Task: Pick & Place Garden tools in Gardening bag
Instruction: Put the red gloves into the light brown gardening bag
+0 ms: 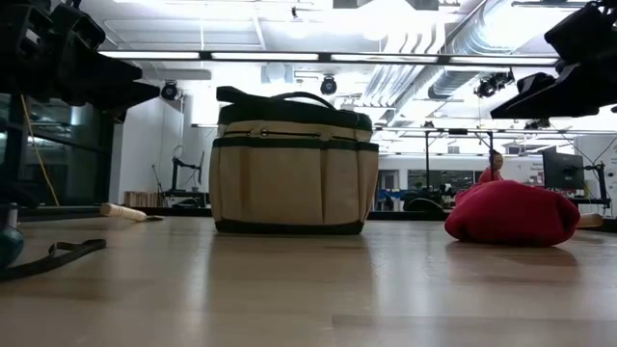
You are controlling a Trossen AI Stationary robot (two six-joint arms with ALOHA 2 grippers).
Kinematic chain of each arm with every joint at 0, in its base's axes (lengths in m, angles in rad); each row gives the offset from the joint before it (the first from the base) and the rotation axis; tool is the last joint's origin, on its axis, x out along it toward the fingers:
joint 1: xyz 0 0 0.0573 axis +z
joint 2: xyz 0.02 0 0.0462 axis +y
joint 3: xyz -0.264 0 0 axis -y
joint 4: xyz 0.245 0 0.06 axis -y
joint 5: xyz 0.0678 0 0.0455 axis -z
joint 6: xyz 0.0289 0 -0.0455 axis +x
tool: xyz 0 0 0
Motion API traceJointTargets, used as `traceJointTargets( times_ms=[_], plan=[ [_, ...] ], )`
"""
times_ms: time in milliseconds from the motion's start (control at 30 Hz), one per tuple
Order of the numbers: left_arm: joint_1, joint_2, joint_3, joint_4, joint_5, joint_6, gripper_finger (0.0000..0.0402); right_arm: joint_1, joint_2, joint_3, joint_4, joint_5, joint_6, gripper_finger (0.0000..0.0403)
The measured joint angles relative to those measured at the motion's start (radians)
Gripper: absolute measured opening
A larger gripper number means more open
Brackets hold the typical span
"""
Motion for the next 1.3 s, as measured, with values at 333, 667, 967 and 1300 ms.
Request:
traceJointTargets(
  times_ms=[333, 667, 967, 1300],
  plan=[
    [0.0, 0.0, 0.0, 0.0, 0.0, 0.0, 0.0214, 0.0, 0.0, 0.0, 0.009, -0.03, -0.055, 0.0201],
    [0.0, 0.0, 0.0, 0.0, 0.0, 0.0, 0.0214, 0.0, 0.0, 0.0, 0.228, -0.139, 0.327, 0.0201],
    [0.0, 0.0, 0.0, 0.0, 0.0, 0.0, 0.0214, 0.0, 0.0, 0.0, 0.29, -0.026, 0.824, 0.0201],
    [0.0, 0.0, 0.0, 0.0, 0.0, 0.0, 0.0214, 0.0, 0.014, 0.0, 0.352, -0.004, 1.021, 0.0201]
  ],
)
